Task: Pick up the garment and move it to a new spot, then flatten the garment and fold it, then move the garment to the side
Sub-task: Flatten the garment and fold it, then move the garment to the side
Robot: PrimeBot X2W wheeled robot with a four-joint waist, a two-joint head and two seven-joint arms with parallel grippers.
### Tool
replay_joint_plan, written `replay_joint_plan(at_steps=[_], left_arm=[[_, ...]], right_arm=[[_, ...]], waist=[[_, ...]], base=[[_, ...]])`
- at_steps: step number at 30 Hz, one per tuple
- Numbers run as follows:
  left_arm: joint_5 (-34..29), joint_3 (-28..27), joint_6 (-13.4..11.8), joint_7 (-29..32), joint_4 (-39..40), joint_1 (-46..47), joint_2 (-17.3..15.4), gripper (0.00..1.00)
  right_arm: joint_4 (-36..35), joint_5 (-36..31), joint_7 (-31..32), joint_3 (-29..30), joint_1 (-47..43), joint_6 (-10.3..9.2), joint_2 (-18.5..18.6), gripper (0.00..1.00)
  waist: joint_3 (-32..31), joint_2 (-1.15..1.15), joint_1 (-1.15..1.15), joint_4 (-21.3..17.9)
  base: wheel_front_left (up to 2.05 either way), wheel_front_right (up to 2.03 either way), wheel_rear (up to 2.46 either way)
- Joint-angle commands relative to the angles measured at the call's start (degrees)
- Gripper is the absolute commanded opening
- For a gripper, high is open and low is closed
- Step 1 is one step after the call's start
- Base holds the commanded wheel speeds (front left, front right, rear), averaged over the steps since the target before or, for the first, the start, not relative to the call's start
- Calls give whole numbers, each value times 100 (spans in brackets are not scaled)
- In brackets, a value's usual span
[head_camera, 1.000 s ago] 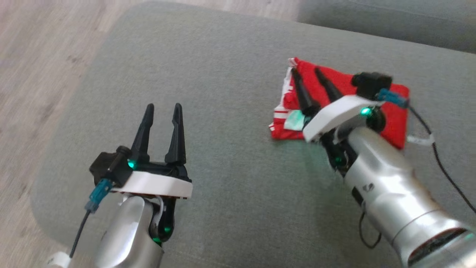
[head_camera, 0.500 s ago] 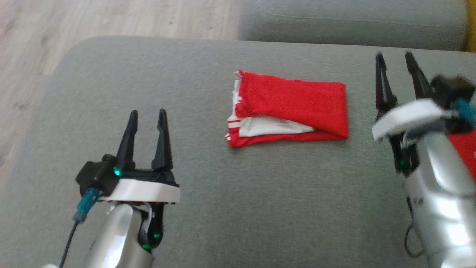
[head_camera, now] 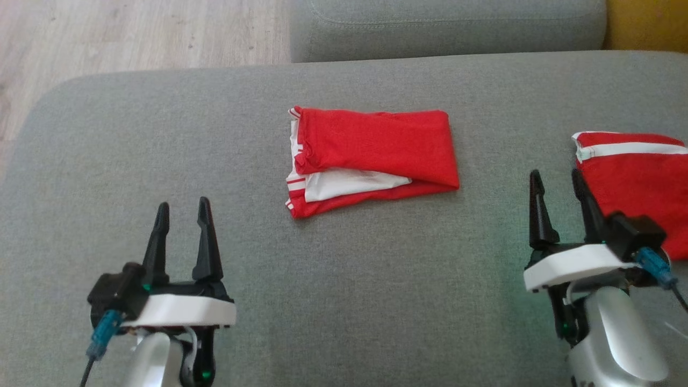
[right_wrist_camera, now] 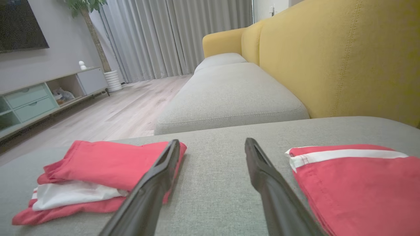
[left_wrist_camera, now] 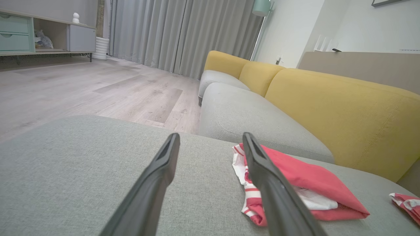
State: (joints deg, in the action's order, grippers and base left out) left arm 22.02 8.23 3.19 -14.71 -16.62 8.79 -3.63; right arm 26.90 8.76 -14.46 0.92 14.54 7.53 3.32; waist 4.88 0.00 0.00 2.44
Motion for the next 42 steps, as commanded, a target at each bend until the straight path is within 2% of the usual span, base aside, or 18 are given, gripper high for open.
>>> replay_joint_plan(at_steps=[1, 7, 16, 24, 29, 36, 37, 38, 39, 41, 42], left_arm=[[-65, -250, 43, -29, 170, 186, -46, 100], [-144, -271, 135, -29, 127, 310, 11, 100], [-222, -201, 247, -29, 200, 659, 50, 100], [-186, -50, 309, -29, 120, 877, 68, 100], [-160, -12, 323, -29, 95, 932, 72, 100], [-112, 42, 286, -29, 112, 932, 74, 100], [-107, 44, 274, -29, 117, 932, 74, 100], [-102, 47, 264, -29, 123, 932, 74, 100], [-95, 51, 258, -29, 129, 931, 74, 100], [-86, 50, 248, -29, 131, 927, 74, 100], [-87, 46, 238, -29, 133, 914, 75, 100]], right_arm=[[-263, 37, -53, -182, 204, -4, -42, 100], [-369, 57, -53, -240, 194, -4, -43, 100], [162, -191, 311, -350, 1147, -4, -44, 100], [1430, 58, 994, -422, 1931, -4, -44, 100], [2316, -164, 1272, -378, 2200, -4, -44, 100], [3124, -133, 1222, -452, 2487, -4, -44, 100], [3206, -135, 1202, -478, 2522, -4, -44, 91], [3277, -132, 1176, -511, 2558, -4, -44, 33], [3327, -153, 1129, -574, 2591, -4, -44, 0], [3355, -175, 1053, -635, 2621, -4, -44, 0], [3375, -304, 821, -663, 2689, -4, -44, 0]], waist=[[19, 0, 0, -3], [89, 0, 0, 75], [683, 0, 0, 321], [1003, 0, 0, 778], [1047, 0, 0, 982], [1014, 0, 0, 1074], [1010, 0, 0, 1067], [1003, 0, 0, 1056], [992, 0, 0, 1040], [975, 0, 0, 1017], [929, 0, 0, 958]], base=[[0, 0, 0], [0, 0, 0], [0, 0, 0], [0, 0, 0], [0, 0, 0], [0, 0, 0], [0, 0, 0], [0, 0, 0], [0, 0, 0], [0, 0, 0], [0, 0, 0]])
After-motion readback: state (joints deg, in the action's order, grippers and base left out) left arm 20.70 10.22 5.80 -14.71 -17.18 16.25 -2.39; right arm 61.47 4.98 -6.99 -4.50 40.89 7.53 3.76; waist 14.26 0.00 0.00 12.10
